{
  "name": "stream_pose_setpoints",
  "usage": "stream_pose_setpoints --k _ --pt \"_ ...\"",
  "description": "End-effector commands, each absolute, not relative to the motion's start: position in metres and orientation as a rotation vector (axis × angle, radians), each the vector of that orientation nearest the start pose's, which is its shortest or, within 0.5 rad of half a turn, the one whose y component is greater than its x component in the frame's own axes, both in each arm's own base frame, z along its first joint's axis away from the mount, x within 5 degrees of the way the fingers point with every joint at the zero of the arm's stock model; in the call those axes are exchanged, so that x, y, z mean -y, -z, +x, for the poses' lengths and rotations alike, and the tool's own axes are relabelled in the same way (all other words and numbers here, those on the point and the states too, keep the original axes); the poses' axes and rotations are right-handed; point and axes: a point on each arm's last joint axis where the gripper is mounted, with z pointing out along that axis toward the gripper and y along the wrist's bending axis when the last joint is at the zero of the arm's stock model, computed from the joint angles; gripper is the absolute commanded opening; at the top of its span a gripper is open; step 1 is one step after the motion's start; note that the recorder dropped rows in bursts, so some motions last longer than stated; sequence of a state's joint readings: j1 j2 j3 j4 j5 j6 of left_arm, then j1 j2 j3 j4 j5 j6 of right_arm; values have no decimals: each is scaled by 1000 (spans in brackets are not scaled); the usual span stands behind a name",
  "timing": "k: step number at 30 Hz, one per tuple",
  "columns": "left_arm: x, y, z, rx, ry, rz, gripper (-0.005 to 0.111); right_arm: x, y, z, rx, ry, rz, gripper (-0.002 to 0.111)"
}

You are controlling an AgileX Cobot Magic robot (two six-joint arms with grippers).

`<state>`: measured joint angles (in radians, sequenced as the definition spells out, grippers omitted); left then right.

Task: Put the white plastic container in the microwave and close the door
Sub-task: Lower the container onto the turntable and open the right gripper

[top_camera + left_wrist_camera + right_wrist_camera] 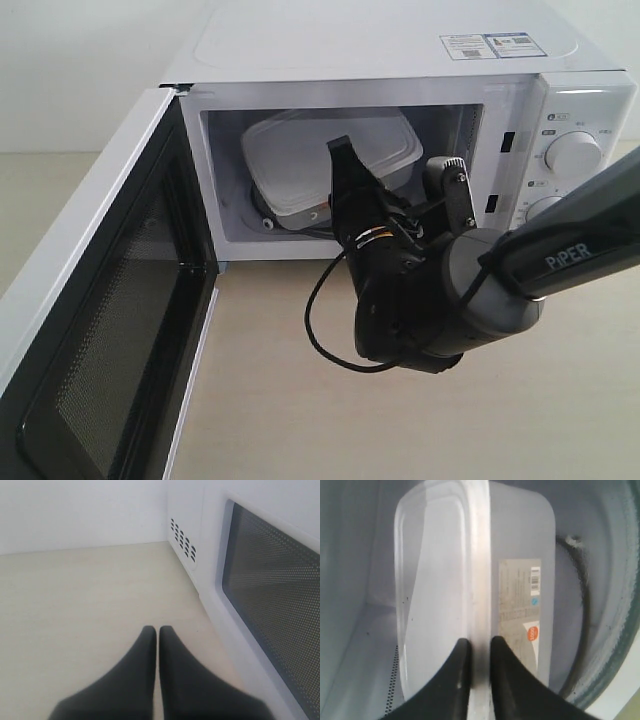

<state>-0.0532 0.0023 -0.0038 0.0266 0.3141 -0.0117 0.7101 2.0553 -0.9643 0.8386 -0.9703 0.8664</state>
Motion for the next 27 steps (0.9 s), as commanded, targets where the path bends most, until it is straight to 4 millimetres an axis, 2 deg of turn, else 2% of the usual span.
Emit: stream_pose_setpoints --k 1,2,5,14,20,23,27 --pt "2 -185 54 -1797 18 54 4 -211 -143 334 -1471 -953 1057 33" --pt "2 -185 54 -1797 18 54 4 -211 -143 334 -1470 -952 1059 42" --pt "2 -185 54 -1797 18 54 4 -211 -143 334 -1470 -952 1059 52" --pt "2 -185 54 -1797 18 54 4 -211 -140 332 -1499 -952 1040 51" --pt "2 -185 54 -1797 18 54 4 -209 -129 320 -1575 -973 968 51" --pt "2 -185 54 -1797 18 54 4 -205 -124 312 -1593 -977 907 51" --pt "2 -185 54 -1797 18 54 4 -201 -120 298 -1613 -1001 743 51"
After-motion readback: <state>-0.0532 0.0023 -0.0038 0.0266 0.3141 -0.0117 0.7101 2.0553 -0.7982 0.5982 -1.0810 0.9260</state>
